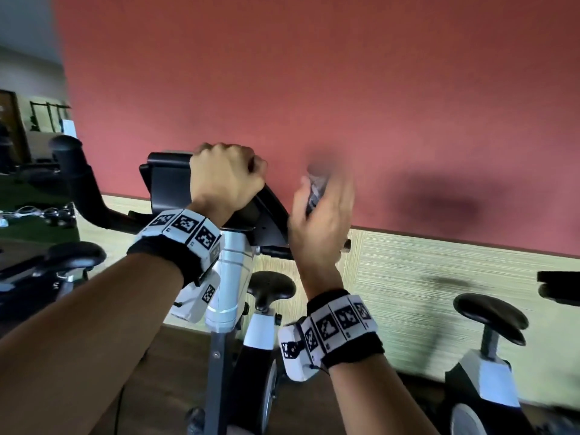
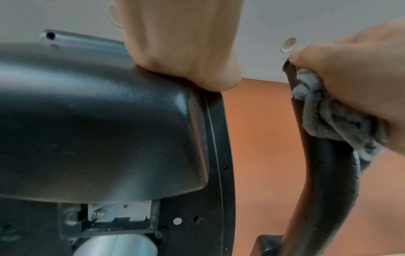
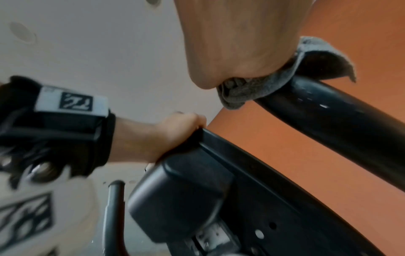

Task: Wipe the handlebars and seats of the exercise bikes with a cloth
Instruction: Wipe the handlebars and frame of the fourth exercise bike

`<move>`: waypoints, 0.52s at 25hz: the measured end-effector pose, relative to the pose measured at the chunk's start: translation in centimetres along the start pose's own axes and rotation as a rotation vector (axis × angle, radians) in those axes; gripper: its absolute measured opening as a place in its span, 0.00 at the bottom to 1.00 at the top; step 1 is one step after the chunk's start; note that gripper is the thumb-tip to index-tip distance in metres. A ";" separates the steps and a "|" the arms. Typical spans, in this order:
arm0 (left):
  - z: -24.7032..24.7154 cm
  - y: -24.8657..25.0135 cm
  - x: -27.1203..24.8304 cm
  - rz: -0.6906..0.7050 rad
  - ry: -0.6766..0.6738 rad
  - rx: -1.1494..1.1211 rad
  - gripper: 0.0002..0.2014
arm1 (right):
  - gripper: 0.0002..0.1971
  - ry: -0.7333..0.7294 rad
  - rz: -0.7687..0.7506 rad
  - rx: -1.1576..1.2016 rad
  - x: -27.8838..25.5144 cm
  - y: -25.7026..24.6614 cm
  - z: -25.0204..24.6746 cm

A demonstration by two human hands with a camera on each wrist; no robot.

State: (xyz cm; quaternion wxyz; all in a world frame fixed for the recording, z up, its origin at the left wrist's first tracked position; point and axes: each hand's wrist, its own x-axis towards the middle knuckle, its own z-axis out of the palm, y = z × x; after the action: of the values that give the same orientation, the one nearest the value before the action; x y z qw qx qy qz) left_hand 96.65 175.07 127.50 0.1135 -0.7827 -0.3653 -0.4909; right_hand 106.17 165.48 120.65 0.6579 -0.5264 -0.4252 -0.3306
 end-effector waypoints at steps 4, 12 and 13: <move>-0.2 0.0 0.1 -0.004 0.001 -0.039 0.16 | 0.30 0.026 -0.070 -0.060 0.2 0.7 0.4; 0.0 -0.1 -0.3 -0.001 0.040 -0.065 0.17 | 0.31 0.055 -0.106 -0.140 -0.1 0.4 1.2; 0.0 -0.2 -0.3 0.000 0.046 -0.070 0.17 | 0.31 0.084 -0.112 -0.133 0.3 0.2 1.6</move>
State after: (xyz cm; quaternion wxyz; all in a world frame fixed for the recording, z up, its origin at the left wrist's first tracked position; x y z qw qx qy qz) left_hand 96.42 175.04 127.22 0.0947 -0.7747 -0.3451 -0.5212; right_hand 106.18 167.08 120.98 0.6189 -0.5301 -0.4033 -0.4163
